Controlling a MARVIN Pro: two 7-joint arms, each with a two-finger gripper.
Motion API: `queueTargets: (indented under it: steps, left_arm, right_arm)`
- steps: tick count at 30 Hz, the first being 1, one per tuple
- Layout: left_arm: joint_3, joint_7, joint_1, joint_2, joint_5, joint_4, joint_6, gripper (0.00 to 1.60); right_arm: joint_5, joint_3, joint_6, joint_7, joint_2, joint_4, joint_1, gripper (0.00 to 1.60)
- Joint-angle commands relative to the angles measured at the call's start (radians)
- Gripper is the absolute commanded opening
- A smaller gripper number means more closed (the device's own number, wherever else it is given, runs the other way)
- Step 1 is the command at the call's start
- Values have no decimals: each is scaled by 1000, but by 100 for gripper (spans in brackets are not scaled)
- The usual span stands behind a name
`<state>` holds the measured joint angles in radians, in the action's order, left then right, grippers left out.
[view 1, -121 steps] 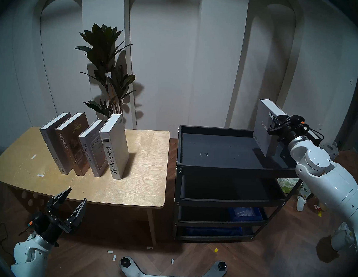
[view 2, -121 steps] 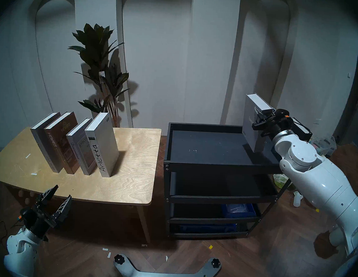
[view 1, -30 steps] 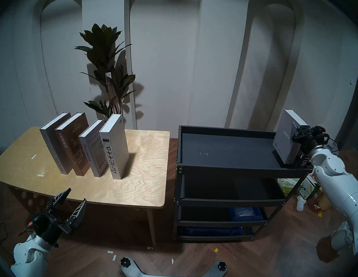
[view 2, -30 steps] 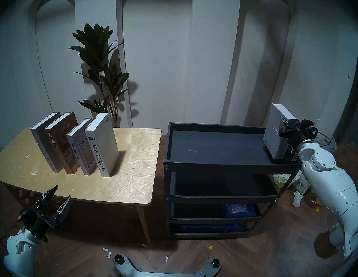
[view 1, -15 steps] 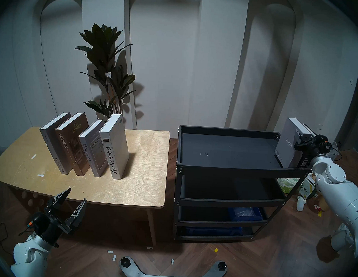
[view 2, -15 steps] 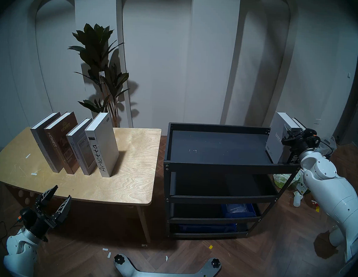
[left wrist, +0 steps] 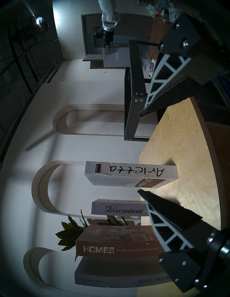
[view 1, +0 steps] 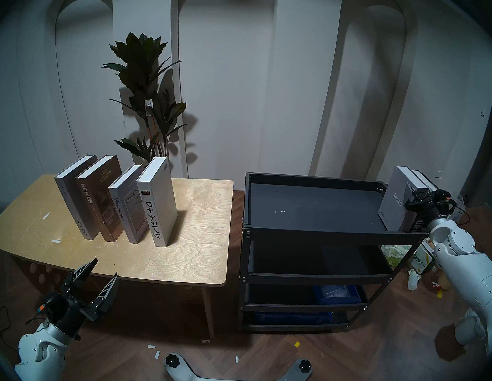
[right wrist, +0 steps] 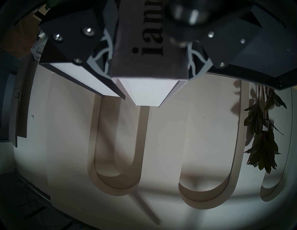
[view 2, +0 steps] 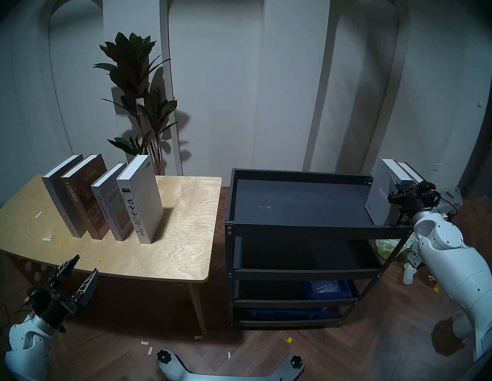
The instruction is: Move the books from the display table onto the shelf, standing them upright with spines facing out and tallest at one end
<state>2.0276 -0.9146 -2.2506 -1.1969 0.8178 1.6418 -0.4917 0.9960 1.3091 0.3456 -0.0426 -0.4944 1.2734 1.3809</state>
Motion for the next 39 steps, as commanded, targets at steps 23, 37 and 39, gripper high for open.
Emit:
queueTargets:
  steps: [23,37,39]
  left_arm:
    - [1,-2,0,1,0,15,-2,160]
    - [1,-2,0,1,0,15,-2,160]
    - [1,-2,0,1,0,15,-2,160]
  right_arm:
    - [-1,12,28,38,6,-19,3,160]
    - [-33,-2,22,60,0,26,-16,160]
    - [-38,-4,19,67,-1,37,-19,160]
